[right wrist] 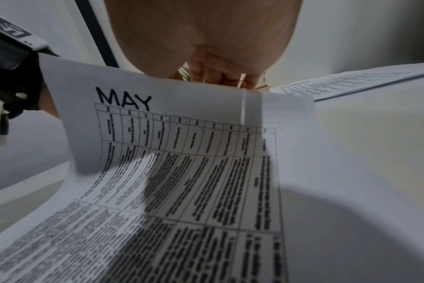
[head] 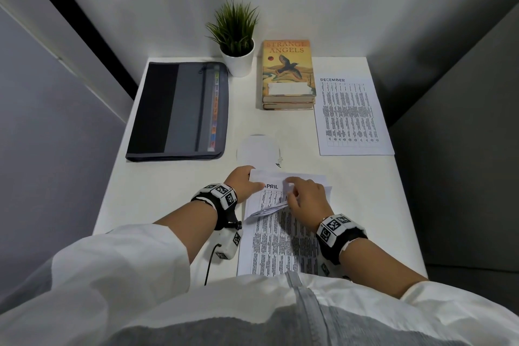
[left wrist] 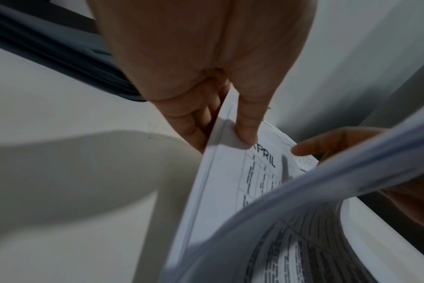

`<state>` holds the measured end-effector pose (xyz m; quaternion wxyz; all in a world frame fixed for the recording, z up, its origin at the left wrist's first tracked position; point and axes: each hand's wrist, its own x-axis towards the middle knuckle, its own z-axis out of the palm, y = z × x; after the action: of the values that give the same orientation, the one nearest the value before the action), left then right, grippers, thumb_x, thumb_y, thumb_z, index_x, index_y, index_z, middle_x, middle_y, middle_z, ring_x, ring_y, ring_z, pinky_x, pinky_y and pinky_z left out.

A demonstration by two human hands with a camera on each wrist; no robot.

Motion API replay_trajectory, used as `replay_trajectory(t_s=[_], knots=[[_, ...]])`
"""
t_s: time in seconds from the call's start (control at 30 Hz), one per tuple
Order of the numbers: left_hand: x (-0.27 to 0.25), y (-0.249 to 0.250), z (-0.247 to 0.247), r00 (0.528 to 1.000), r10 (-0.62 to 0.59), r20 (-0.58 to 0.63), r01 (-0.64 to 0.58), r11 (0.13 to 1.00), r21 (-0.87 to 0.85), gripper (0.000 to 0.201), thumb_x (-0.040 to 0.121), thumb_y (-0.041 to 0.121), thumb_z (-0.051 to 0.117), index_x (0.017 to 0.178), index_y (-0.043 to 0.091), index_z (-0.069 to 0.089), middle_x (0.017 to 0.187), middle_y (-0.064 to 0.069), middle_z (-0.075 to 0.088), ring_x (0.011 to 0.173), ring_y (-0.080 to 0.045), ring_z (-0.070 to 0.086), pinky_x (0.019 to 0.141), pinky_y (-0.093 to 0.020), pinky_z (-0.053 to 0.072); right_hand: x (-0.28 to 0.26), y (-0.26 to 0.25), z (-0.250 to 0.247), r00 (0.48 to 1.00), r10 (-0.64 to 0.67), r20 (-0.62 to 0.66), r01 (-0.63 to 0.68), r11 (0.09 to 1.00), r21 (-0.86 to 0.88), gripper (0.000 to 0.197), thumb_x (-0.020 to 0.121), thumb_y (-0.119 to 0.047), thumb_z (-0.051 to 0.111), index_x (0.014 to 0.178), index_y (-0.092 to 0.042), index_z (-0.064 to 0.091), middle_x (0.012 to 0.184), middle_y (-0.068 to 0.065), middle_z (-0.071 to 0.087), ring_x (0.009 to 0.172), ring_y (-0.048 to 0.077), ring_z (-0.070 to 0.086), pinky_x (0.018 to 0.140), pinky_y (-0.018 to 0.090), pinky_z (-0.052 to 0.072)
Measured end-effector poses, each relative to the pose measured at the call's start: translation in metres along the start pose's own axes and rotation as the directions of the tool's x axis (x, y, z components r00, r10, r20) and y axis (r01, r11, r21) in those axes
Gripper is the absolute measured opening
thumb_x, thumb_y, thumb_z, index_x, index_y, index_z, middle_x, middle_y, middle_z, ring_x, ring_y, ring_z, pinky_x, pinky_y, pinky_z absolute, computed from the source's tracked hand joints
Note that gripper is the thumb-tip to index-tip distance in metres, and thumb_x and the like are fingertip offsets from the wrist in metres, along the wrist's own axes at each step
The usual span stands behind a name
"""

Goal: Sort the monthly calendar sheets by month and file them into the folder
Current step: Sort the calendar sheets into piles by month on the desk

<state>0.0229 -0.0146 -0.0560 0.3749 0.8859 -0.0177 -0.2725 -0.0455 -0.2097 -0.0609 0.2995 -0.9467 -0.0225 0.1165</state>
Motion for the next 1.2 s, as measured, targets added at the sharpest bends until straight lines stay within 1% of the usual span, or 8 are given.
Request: replay_trajectory(t_s=[0.23, 0.43, 0.53, 0.6, 0.73, 0.83, 1.03, 1.2], knots=[[0.002, -0.0036, 0.0039, 0.999, -0.015, -0.031, 0.014, 0.999, -0.045, 0.024, 0.079, 0.022, 0.075, 0.092, 0.006, 0.063, 0.088, -0.007, 0.065, 0.078, -0.019, 0.059, 0.066, -0.027, 0.044, 0.0, 0.0034, 0.001, 1.0, 0.005, 0.007, -0.005, 0.999, -0.036, 0.035, 0.091, -0.025, 0.045, 0.124, -0.02, 0.056, 0.104, -0.001, 0.061, 0.102, 0.02, 0.05, 0.095, 0.036, 0.032], [0.0039, -0.0054, 0.0021, 0.994, -0.104, -0.014, 0.102, 0.988, -0.119, 0.043, 0.088, 0.054, 0.059, 0.09, 0.012, 0.059, 0.082, 0.003, 0.058, 0.075, -0.014, 0.054, 0.065, -0.028, 0.038, -0.0021, 0.0066, 0.0021, 0.983, -0.069, -0.169, 0.063, 0.997, -0.039, 0.02, 0.09, -0.026, 0.056, 0.079, -0.011, 0.064, 0.09, 0.003, 0.054, 0.086, 0.02, 0.044, 0.08, 0.036, 0.038], [0.0041, -0.0079, 0.0013, 0.996, -0.09, 0.011, 0.09, 0.993, -0.076, 0.03, 0.091, 0.037, 0.062, 0.085, 0.007, 0.062, 0.078, -0.001, 0.058, 0.074, -0.019, 0.054, 0.06, -0.023, 0.038, 0.0, 0.0051, 0.0013, 0.994, -0.055, -0.098, 0.051, 0.998, -0.037, 0.027, 0.095, -0.027, 0.047, 0.073, -0.014, 0.056, 0.074, -0.002, 0.053, 0.075, 0.017, 0.045, 0.086, 0.04, 0.038], [0.0024, -0.0083, 0.0023, 0.998, -0.063, 0.0, 0.063, 0.996, -0.063, 0.017, 0.091, 0.025, 0.063, 0.079, 0.012, 0.064, 0.074, 0.003, 0.062, 0.074, -0.018, 0.057, 0.053, -0.013, 0.037, 0.0003, 0.0032, 0.0007, 0.997, -0.036, -0.072, 0.035, 0.999, -0.011, 0.021, 0.094, -0.025, 0.044, 0.078, -0.019, 0.056, 0.071, -0.009, 0.052, 0.074, 0.014, 0.046, 0.092, 0.039, 0.035], [0.0025, -0.0059, 0.0036, 0.999, -0.048, -0.008, 0.047, 0.991, -0.127, 0.014, 0.087, 0.021, 0.068, 0.094, 0.008, 0.07, 0.089, -0.002, 0.07, 0.08, -0.016, 0.064, 0.062, -0.018, 0.045, 0.0017, 0.0003, 0.0005, 0.999, -0.018, -0.029, 0.018, 1.0, 0.004, 0.031, 0.091, -0.022, 0.042, 0.116, -0.022, 0.061, 0.08, -0.013, 0.051, 0.087, 0.014, 0.05, 0.098, 0.034, 0.029], [0.0026, -0.008, 0.0054, 0.999, -0.042, -0.008, 0.04, 0.992, -0.123, 0.008, 0.084, 0.022, 0.072, 0.08, 0.019, 0.066, 0.075, 0.008, 0.066, 0.068, -0.006, 0.06, 0.05, -0.009, 0.038, 0.0036, 0.0012, 0.001, 1.0, -0.018, -0.012, 0.018, 0.998, -0.053, 0.033, 0.092, -0.024, 0.043, 0.12, -0.022, 0.061, 0.086, -0.01, 0.052, 0.095, 0.016, 0.05, 0.094, 0.031, 0.025], [0.0034, -0.0048, 0.0015, 0.992, -0.126, 0.027, 0.128, 0.987, -0.092, 0.042, 0.09, 0.047, 0.061, 0.078, 0.009, 0.049, 0.073, -0.004, 0.048, 0.067, -0.02, 0.045, 0.061, -0.028, 0.033, 0.0004, 0.0072, 0.0039, 0.979, -0.091, -0.18, 0.075, 0.993, -0.095, 0.028, 0.093, -0.023, 0.053, 0.075, -0.01, 0.069, 0.086, 0.003, 0.054, 0.086, 0.021, 0.046, 0.079, 0.029, 0.026], [0.0022, -0.0065, -0.0001, 0.998, -0.055, 0.021, 0.056, 0.998, -0.02, 0.018, 0.093, 0.024, 0.061, 0.086, 0.008, 0.062, 0.084, -0.006, 0.06, 0.077, -0.02, 0.054, 0.056, -0.017, 0.036, 0.0032, 0.0031, 0.0009, 0.996, -0.049, -0.081, 0.045, 0.998, -0.045, 0.028, 0.094, -0.023, 0.045, 0.072, -0.012, 0.06, 0.071, -0.001, 0.055, 0.074, 0.018, 0.049, 0.091, 0.037, 0.034]])
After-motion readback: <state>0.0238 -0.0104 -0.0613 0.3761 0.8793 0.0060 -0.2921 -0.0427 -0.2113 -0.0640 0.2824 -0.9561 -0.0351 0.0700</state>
